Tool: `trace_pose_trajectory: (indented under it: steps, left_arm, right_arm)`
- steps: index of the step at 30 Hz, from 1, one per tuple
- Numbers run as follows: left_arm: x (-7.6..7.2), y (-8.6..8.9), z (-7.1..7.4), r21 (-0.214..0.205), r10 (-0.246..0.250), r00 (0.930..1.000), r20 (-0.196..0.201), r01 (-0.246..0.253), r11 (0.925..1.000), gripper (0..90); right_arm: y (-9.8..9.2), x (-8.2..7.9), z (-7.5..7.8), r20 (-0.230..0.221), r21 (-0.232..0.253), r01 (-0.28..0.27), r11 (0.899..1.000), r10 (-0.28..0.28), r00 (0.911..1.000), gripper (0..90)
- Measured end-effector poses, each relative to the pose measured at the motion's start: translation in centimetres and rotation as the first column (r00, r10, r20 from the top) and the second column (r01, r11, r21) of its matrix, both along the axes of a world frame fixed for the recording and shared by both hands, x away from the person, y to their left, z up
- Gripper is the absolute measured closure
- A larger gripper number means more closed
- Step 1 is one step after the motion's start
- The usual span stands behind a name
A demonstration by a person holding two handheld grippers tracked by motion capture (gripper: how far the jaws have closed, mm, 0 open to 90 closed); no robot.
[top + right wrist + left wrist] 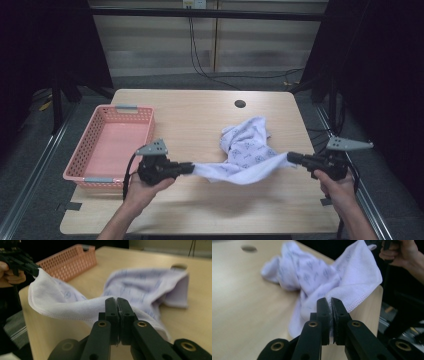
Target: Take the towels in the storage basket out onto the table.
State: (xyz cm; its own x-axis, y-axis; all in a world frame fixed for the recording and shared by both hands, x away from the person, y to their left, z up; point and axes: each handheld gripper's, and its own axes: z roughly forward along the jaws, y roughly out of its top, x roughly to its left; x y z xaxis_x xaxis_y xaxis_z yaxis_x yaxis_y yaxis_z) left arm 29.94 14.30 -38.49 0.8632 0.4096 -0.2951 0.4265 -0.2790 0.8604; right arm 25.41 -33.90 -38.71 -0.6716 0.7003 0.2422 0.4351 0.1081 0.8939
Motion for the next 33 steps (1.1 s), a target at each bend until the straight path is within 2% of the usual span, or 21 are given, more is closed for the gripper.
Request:
trace_pose_trajectory:
  steps: [3,4,9,10,12,15,17,19,20,21,22,25,26,27,28,29,30,31,33]
  left_arm:
    - [1.6,0.4,2.1,-0.053,0.033,0.9992,0.020,-0.032,0.9981,86.3]
    - [2.4,0.5,2.9,-0.067,0.055,0.9980,0.031,-0.053,0.9964,86.3]
    - [5.4,1.4,5.9,-0.111,0.122,0.9915,0.045,-0.117,0.9870,86.4]
    - [5.9,1.6,6.5,-0.121,0.138,0.9889,0.055,-0.130,0.9841,86.4]
    - [6.9,1.9,7.6,-0.110,0.168,0.9823,0.083,-0.158,0.9813,86.4]
    - [8.3,2.2,8.9,-0.117,0.207,0.9737,0.095,-0.196,0.9737,86.4]
    - [9.0,2.4,10.2,-0.146,0.220,0.9701,0.103,-0.204,0.9680,86.4]
    - [9.8,2.5,11.7,-0.165,0.250,0.9613,0.117,-0.229,0.9594,86.4]
    - [10.1,2.6,12.5,-0.178,0.254,0.9594,0.121,-0.231,0.9565,86.5]
    - [10.3,2.6,13.1,-0.176,0.259,0.9560,0.137,-0.234,0.9561,86.5]
    - [10.4,2.5,14.2,-0.204,0.274,0.9510,0.144,-0.242,0.9485,86.5]
    - [10.6,2.2,16.8,-0.215,0.283,0.9406,0.188,-0.241,0.9463,86.6]
    - [10.5,2.2,17.5,-0.212,0.280,0.9385,0.203,-0.237,0.9481,86.6]
    - [10.2,2.2,18.3,-0.233,0.288,0.9332,0.214,-0.238,0.9430,86.6]
    - [9.9,2.4,19.0,-0.249,0.283,0.9314,0.229,-0.225,0.9420,86.5]
    - [9.4,2.6,19.7,-0.255,0.281,0.9265,0.250,-0.217,0.9422,86.5]
    - [9.1,2.7,20.0,-0.244,0.274,0.9264,0.258,-0.212,0.9463,86.5]
    - [8.6,2.7,20.0,-0.242,0.274,0.9267,0.257,-0.213,0.9466,86.5]
    - [7.9,2.9,19.2,-0.224,0.253,0.9360,0.245,-0.199,0.9540,86.5]
  right_arm:
    - [0.0,1.6,2.5,0.051,0.030,0.015,0.999,-0.016,0.9985,88.3]
    - [0.0,2.0,3.1,0.055,0.039,0.019,0.999,-0.021,0.9982,88.3]
    - [0.4,5.1,6.9,0.113,0.045,0.048,0.998,-0.053,0.9922,88.3]
    - [0.4,5.6,7.6,0.117,0.050,0.054,0.997,-0.059,0.9913,88.3]
    - [0.4,6.7,8.9,0.133,0.052,0.070,0.996,-0.076,0.9882,88.3]
    - [0.5,8.2,10.7,0.140,0.053,0.089,0.995,-0.095,0.9855,88.4]
    - [0.7,9.1,11.9,0.148,0.050,0.096,0.994,-0.103,0.9836,88.4]
    - [0.8,9.9,13.2,0.157,0.051,0.105,0.993,-0.111,0.9813,88.4]
    - [0.8,10.3,14.0,0.164,0.060,0.107,0.992,-0.115,0.9797,88.4]
    - [0.8,10.7,14.7,0.169,0.066,0.113,0.991,-0.123,0.9778,88.4]
    - [0.8,11.0,15.3,0.177,0.072,0.115,0.991,-0.126,0.9762,88.5]
    - [0.9,12.0,17.6,0.200,0.067,0.141,0.988,-0.152,0.9681,88.5]
    - [0.9,12.1,18.4,0.213,0.075,0.144,0.987,-0.158,0.9642,88.5]
    - [0.9,12.1,19.0,0.220,0.076,0.151,0.986,-0.165,0.9615,88.5]
    - [0.8,12.0,19.9,0.238,0.100,0.144,0.985,-0.164,0.9574,88.6]
    - [0.6,11.7,20.7,0.256,0.122,0.139,0.983,-0.166,0.9523,88.6]
    - [0.6,11.2,21.5,0.276,0.126,0.128,0.984,-0.158,0.9480,88.6]
    - [0.6,10.7,21.9,0.293,0.126,0.117,0.985,-0.149,0.9442,88.6]
    - [0.7,10.0,21.5,0.287,0.100,0.110,0.989,-0.134,0.9484,88.6]
